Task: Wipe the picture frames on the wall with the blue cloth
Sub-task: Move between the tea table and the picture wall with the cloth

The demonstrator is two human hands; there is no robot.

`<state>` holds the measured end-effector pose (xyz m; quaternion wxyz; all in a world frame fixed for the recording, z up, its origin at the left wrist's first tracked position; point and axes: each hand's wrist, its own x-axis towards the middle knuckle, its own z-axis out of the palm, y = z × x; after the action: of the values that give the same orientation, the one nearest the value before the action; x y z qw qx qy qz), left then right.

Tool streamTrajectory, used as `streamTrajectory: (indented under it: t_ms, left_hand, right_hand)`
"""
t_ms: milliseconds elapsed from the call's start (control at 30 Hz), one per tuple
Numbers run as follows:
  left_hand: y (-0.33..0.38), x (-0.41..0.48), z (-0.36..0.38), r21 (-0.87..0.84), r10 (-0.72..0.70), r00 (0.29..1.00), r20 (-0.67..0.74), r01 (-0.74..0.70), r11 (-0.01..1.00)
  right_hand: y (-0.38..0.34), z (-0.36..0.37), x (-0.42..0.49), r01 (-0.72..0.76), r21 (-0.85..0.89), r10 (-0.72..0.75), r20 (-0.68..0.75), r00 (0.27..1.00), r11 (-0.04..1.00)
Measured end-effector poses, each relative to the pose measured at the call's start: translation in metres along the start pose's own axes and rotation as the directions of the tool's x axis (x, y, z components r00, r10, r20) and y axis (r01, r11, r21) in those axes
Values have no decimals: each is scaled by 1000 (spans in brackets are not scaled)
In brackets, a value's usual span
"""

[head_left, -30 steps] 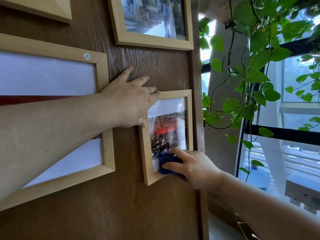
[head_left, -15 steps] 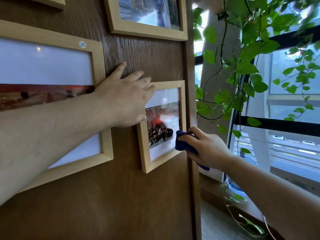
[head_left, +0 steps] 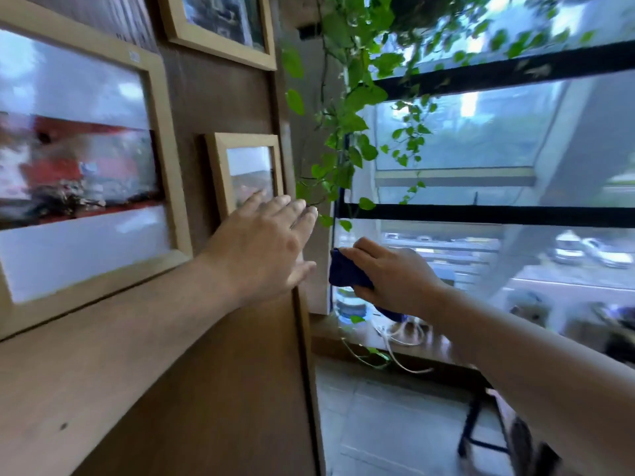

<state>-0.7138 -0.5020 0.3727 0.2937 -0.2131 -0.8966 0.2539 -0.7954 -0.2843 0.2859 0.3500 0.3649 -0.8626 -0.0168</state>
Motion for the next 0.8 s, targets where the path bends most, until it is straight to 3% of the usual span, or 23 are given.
streamTrajectory:
  t_ms: [233, 400, 633, 800]
  left_hand:
    - [90, 9, -6, -140, 170, 983, -71, -179, 974]
    - [169, 17, -23, -245, 323, 940, -106, -340, 908]
    - [285, 11, -72, -364, 483, 841, -244, -541, 758]
    - [365, -7, -113, -397, 574, 750, -329, -661, 637]
  right_hand:
    - [8, -66, -119, -178, -138, 197, 138, 971, 974]
    - [13, -106, -209, -360, -224, 404, 199, 893, 906]
    - [-5, -190, -344, -489, -340, 556, 136, 820, 803]
    - [-39, -243, -428, -584, -382, 675, 169, 718, 717]
